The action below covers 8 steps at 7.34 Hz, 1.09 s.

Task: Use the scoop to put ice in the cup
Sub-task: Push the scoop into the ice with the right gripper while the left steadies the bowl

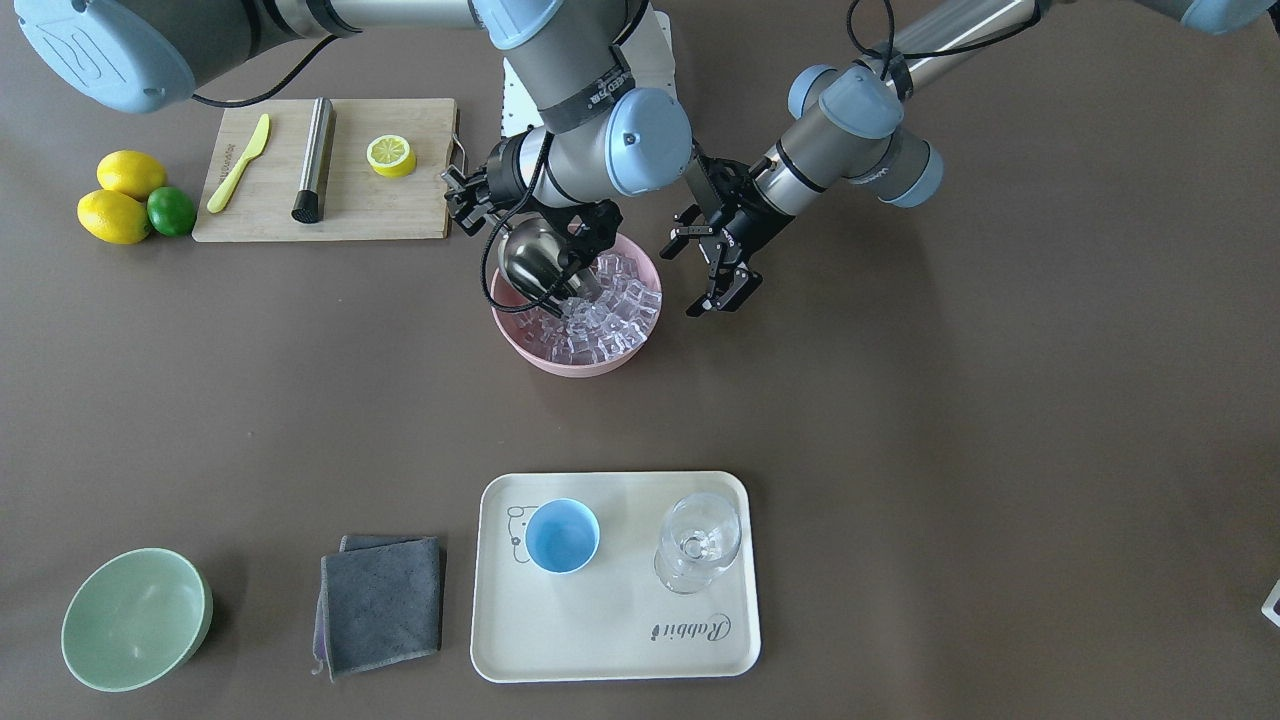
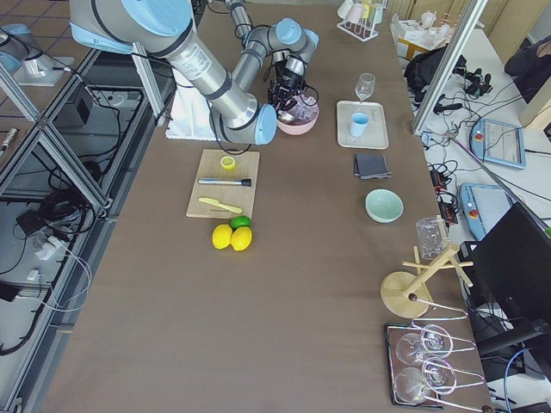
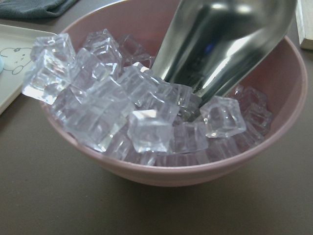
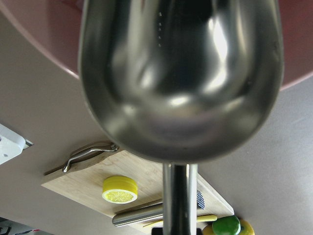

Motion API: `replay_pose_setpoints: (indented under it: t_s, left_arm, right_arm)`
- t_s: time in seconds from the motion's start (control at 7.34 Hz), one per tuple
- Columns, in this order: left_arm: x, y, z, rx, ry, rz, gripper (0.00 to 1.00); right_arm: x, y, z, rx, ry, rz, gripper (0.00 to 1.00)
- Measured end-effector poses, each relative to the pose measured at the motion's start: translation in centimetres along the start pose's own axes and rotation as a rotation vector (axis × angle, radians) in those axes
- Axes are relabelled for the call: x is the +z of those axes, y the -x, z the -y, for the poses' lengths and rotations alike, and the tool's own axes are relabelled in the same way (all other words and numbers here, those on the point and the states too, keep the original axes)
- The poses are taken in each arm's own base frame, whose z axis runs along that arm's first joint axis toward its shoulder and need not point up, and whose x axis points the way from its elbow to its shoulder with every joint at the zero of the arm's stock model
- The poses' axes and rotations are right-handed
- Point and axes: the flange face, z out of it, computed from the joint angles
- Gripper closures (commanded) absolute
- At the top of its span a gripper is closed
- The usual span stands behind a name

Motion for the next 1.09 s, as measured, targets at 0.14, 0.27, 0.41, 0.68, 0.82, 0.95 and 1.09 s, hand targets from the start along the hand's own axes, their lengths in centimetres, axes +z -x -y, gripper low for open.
replay_pose_setpoints:
  t_s: [0.14,0.27,0.41,0.68,0.82,0.95,1.09]
  left_arm:
    - [0.0,0.0,0.0,0.000,0.000,0.000,0.02]
    - [0.0,0.0,0.0,0.000,0.000,0.001,0.02]
    - [0.0,0.0,0.0,0.000,0.000,0.002,0.02]
    - [0.0,0.0,0.0,0.000,-0.001,0.002,0.02]
    - [0.0,0.0,0.0,0.001,-0.001,0.003,0.02]
    - [0.0,0.0,0.0,0.001,-0.002,0.004,0.02]
    - [0.0,0.0,0.0,0.001,-0.002,0.005,0.02]
  right_arm:
    - [0.2,0.0,0.3,-0.007,-0.022,-0.004,1.00]
    - [0.3,0.0,0.4,-0.016,-0.051,-0.007,1.00]
    - [0.6,-0.1,0.3,-0.024,-0.090,-0.014,1.00]
    - [1.9,-0.6,-0.5,-0.051,-0.184,-0.032,1.00]
    - [2.6,-0.7,-0.7,-0.066,-0.231,-0.049,1.00]
    - [3.2,-0.7,-1.0,-0.083,-0.273,-0.073,1.00]
    - [3.8,-0.7,-1.5,-0.104,-0.320,-0.099,1.00]
